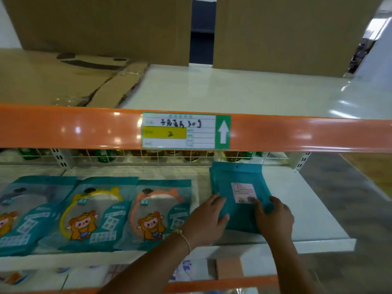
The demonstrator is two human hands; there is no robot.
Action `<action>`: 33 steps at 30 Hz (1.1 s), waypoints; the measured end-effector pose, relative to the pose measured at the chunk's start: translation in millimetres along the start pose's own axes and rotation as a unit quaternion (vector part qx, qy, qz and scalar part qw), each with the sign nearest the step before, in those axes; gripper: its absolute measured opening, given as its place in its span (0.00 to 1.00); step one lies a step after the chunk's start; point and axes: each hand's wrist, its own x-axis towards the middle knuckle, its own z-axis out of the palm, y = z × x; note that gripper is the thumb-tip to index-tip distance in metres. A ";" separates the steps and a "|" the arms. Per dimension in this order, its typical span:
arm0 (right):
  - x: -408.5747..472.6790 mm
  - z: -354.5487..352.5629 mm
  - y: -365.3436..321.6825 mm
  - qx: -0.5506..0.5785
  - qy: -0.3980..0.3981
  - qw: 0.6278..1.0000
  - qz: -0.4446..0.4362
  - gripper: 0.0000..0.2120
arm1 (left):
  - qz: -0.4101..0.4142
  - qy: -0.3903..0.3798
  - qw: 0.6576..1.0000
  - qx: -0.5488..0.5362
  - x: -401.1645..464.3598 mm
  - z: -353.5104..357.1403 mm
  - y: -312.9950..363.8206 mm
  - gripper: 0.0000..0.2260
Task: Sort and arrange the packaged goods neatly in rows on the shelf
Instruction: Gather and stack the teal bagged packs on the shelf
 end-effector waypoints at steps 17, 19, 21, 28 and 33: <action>-1.3 -41.2 -16.5 0.360 -0.137 0.914 0.128 0.06 | 0.027 -0.003 0.999 -0.024 -10.3 2.5 1.4 0.32; -11.4 -47.2 -32.1 0.401 -0.142 0.896 0.128 0.04 | 0.074 0.019 0.993 0.093 -15.8 -11.5 -1.1 0.35; -23.1 -46.2 -48.2 0.435 -0.148 0.880 0.121 0.03 | 0.092 0.072 0.975 0.190 -20.7 -25.8 -4.0 0.36; -88.5 -5.1 -116.3 0.516 -0.181 0.833 0.083 0.05 | 0.022 0.203 0.938 0.281 -56.7 -62.4 -30.8 0.37; -128.9 25.2 -157.4 0.558 -0.228 0.796 0.059 0.06 | 0.029 0.218 0.945 0.242 -95.6 -86.3 -87.3 0.49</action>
